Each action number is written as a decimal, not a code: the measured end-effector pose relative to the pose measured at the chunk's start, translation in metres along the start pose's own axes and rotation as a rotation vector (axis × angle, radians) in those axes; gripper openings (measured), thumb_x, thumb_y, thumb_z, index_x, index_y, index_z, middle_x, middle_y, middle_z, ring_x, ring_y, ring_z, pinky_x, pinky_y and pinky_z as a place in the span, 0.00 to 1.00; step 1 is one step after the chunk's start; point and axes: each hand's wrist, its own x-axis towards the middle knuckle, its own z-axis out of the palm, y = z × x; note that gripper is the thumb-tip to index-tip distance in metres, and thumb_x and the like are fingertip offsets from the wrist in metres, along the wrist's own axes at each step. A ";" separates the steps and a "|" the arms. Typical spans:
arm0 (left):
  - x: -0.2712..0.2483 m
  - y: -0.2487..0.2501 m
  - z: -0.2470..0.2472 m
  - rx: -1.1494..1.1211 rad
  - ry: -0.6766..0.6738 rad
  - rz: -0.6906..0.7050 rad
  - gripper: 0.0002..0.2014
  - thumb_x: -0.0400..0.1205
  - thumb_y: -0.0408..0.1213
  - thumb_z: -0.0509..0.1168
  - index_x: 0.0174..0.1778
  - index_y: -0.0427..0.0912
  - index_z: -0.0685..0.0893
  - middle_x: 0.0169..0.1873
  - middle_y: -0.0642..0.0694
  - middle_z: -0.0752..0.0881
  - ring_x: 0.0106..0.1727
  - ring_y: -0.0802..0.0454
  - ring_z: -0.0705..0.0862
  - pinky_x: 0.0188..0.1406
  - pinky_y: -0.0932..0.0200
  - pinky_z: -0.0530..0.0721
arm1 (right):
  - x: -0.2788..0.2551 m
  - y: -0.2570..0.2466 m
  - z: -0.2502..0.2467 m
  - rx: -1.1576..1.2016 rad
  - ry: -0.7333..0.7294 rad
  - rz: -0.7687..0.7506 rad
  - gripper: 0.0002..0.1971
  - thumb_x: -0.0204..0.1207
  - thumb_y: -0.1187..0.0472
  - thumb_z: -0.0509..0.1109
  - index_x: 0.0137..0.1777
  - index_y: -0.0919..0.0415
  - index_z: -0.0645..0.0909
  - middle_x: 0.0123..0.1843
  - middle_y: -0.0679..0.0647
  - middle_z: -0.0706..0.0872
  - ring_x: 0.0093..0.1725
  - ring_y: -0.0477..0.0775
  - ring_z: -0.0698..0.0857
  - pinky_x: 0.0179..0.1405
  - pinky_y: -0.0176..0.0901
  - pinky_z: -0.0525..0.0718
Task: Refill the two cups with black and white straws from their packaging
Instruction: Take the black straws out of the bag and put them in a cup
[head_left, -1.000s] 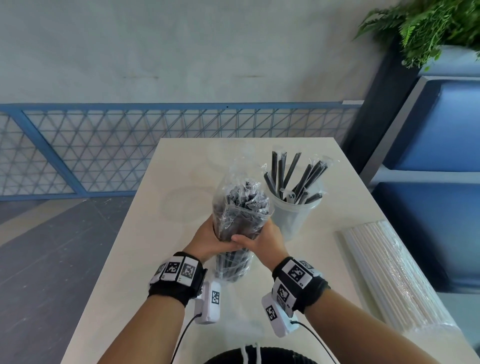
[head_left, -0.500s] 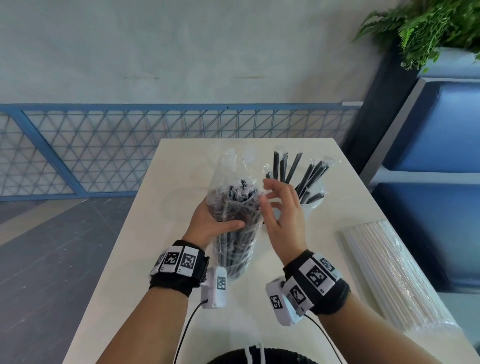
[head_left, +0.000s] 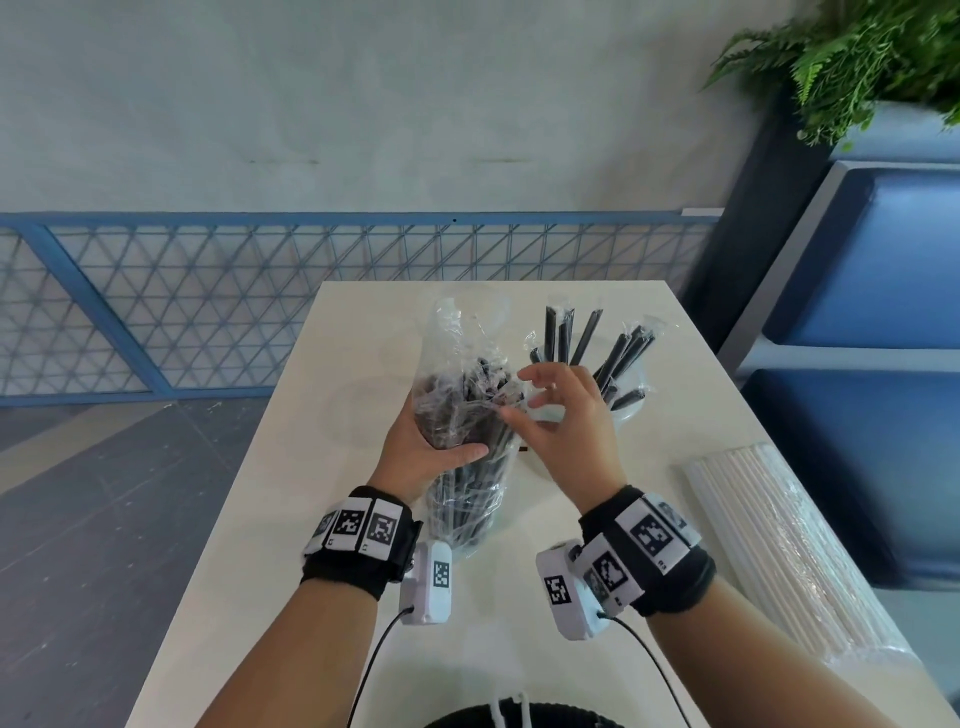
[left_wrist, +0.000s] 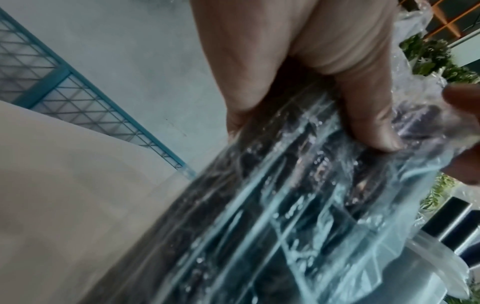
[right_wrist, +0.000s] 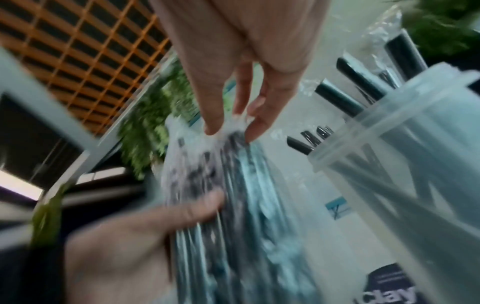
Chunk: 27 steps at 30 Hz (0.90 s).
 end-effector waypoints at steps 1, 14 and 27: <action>0.000 -0.001 0.000 0.002 -0.003 0.001 0.43 0.54 0.39 0.85 0.65 0.51 0.75 0.59 0.49 0.86 0.62 0.54 0.84 0.67 0.44 0.80 | -0.004 0.003 0.002 0.012 0.005 0.014 0.22 0.65 0.61 0.80 0.56 0.52 0.75 0.50 0.48 0.77 0.40 0.37 0.79 0.38 0.19 0.77; -0.001 -0.012 0.002 0.047 -0.068 -0.002 0.46 0.51 0.44 0.84 0.65 0.49 0.73 0.57 0.49 0.86 0.60 0.54 0.85 0.63 0.42 0.82 | -0.013 0.022 0.020 0.030 0.003 0.110 0.24 0.69 0.53 0.75 0.63 0.53 0.72 0.50 0.45 0.79 0.39 0.41 0.81 0.38 0.25 0.79; 0.001 -0.016 -0.003 0.077 -0.105 0.013 0.45 0.56 0.36 0.83 0.69 0.48 0.70 0.57 0.53 0.85 0.60 0.58 0.85 0.58 0.60 0.84 | 0.005 0.017 0.017 -0.072 -0.105 0.178 0.26 0.72 0.55 0.73 0.69 0.60 0.75 0.55 0.49 0.80 0.39 0.42 0.79 0.34 0.16 0.73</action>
